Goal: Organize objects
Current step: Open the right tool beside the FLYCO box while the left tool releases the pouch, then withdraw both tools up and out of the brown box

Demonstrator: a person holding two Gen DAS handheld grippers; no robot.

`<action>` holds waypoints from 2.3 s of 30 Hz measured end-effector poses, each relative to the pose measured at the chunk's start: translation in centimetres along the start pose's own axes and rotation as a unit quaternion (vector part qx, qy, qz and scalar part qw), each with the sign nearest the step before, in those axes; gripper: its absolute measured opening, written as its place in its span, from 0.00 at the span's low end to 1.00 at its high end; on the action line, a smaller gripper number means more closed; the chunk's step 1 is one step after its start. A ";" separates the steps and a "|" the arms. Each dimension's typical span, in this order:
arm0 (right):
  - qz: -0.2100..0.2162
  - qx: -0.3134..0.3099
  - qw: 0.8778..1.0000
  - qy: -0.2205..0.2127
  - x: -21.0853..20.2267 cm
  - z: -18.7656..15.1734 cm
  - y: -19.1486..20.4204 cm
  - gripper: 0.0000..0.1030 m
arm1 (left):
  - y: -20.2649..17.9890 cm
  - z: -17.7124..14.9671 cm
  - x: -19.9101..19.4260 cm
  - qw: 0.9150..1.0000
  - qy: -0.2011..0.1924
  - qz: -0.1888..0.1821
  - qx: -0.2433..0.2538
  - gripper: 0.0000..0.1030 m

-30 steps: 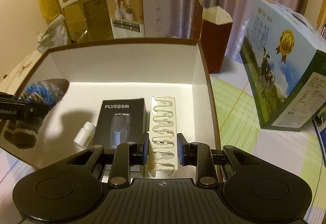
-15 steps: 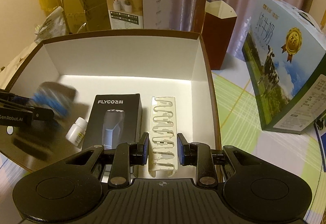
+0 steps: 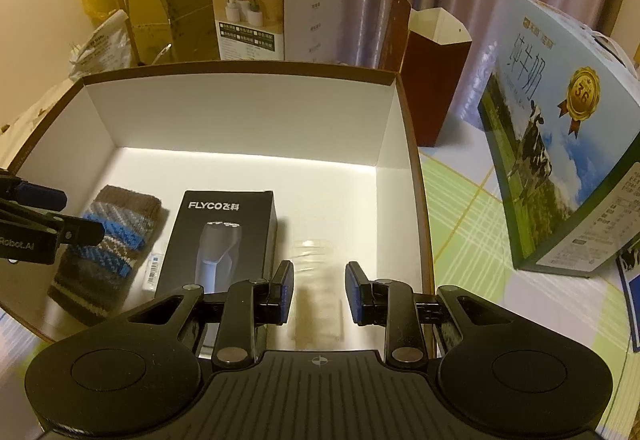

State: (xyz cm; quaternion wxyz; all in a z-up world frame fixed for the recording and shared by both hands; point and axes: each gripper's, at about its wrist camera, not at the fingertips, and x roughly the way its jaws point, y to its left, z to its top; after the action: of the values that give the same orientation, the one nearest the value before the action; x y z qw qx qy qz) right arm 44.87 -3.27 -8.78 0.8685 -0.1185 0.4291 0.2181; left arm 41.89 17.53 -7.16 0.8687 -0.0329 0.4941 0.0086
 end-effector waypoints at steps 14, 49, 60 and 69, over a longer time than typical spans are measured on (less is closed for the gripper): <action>0.026 0.015 0.999 -0.016 -2.2 -0.9 -0.2 0.56 | -0.6 -0.4 -1.7 1.000 -0.014 -0.012 0.013 0.83; 0.081 0.081 0.986 -0.123 -15.8 -6.0 2.7 0.98 | -1.0 -6.0 -15.0 0.996 -0.084 -0.016 -0.022 0.93; 0.084 0.106 0.983 -0.128 -18.9 -9.4 3.4 0.98 | -0.9 -9.4 -17.0 0.997 -0.076 -0.021 -0.027 0.93; 0.081 0.114 0.983 -0.119 -20.1 -11.7 3.5 0.98 | -1.1 -11.2 -18.1 0.997 -0.071 -0.018 -0.026 0.93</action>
State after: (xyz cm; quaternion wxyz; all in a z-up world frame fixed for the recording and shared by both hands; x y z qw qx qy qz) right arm 24.23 -10.36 0.09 0.9005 0.0430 0.3532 0.2499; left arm 23.08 15.99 2.75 0.9007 -0.0640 0.4297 0.0078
